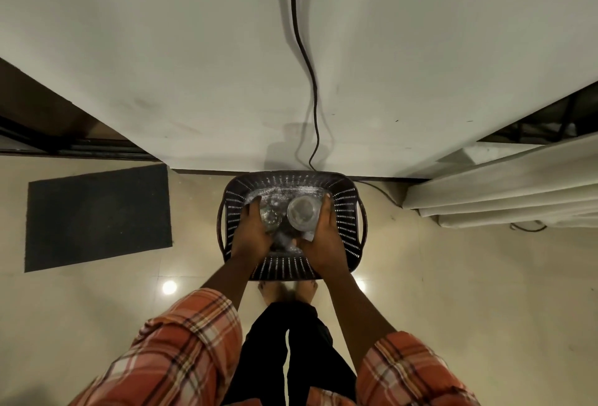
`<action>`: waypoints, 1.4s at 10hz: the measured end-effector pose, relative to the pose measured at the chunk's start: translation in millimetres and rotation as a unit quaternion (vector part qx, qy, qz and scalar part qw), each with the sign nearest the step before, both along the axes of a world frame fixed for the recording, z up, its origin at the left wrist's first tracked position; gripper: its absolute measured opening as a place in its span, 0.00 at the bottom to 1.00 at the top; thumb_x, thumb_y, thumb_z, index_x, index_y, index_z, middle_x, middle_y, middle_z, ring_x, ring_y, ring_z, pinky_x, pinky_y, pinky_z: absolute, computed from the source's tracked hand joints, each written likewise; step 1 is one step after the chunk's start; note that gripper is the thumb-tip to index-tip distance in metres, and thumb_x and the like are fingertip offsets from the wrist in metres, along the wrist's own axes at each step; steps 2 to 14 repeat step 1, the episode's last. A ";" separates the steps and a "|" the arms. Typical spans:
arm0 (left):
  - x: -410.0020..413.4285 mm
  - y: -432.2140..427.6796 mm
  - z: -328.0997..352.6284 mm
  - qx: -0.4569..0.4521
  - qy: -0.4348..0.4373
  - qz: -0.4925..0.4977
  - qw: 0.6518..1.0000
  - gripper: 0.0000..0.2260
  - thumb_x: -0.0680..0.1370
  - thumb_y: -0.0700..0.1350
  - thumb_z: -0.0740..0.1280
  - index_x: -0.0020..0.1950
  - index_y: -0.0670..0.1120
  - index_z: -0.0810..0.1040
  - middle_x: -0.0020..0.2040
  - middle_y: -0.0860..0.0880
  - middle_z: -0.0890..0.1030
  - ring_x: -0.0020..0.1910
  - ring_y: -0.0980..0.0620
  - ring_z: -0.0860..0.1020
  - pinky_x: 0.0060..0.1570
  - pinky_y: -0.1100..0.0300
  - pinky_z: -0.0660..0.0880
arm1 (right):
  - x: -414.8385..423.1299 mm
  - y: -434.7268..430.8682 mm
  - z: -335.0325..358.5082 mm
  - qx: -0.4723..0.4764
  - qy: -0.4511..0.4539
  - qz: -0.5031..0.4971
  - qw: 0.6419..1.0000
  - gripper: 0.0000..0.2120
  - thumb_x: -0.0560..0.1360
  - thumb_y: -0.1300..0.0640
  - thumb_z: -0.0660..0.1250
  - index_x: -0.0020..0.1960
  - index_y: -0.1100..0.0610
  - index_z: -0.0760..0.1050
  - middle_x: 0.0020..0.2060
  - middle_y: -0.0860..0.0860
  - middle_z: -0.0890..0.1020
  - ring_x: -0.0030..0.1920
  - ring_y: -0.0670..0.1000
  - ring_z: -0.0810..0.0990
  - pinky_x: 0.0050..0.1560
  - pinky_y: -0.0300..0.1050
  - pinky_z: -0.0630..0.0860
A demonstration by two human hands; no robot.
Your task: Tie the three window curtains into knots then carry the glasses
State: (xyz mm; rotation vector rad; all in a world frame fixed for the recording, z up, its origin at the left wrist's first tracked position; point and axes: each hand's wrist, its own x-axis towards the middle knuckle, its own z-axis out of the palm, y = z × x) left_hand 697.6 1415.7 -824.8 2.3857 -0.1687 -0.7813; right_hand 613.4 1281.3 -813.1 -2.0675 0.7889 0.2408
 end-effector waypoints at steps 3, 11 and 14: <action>2.6 2.0 21.1 0.000 -0.030 0.011 0.999 0.36 0.73 0.43 0.72 0.75 0.48 0.57 0.71 0.42 0.66 0.62 0.41 0.73 0.54 0.50 0.74 | 0.2 1.7 17.2 -0.026 -0.016 0.010 0.999 0.54 0.70 0.49 0.75 0.78 0.51 0.38 0.77 0.55 0.52 0.74 0.59 0.59 0.67 0.58 0.69; 2.6 2.0 21.1 0.000 -0.030 0.011 0.999 0.36 0.73 0.43 0.72 0.75 0.48 0.57 0.71 0.42 0.66 0.62 0.41 0.73 0.54 0.50 0.74 | 0.2 1.7 17.2 -0.026 -0.016 0.010 0.999 0.54 0.70 0.49 0.75 0.78 0.51 0.38 0.77 0.55 0.52 0.74 0.59 0.59 0.67 0.58 0.69; 2.6 2.0 21.1 0.000 -0.030 0.011 0.999 0.36 0.73 0.43 0.72 0.75 0.48 0.57 0.71 0.42 0.66 0.62 0.41 0.73 0.54 0.50 0.74 | 0.2 1.7 17.2 -0.026 -0.016 0.010 0.999 0.54 0.70 0.49 0.75 0.78 0.51 0.38 0.77 0.55 0.52 0.74 0.59 0.59 0.67 0.58 0.69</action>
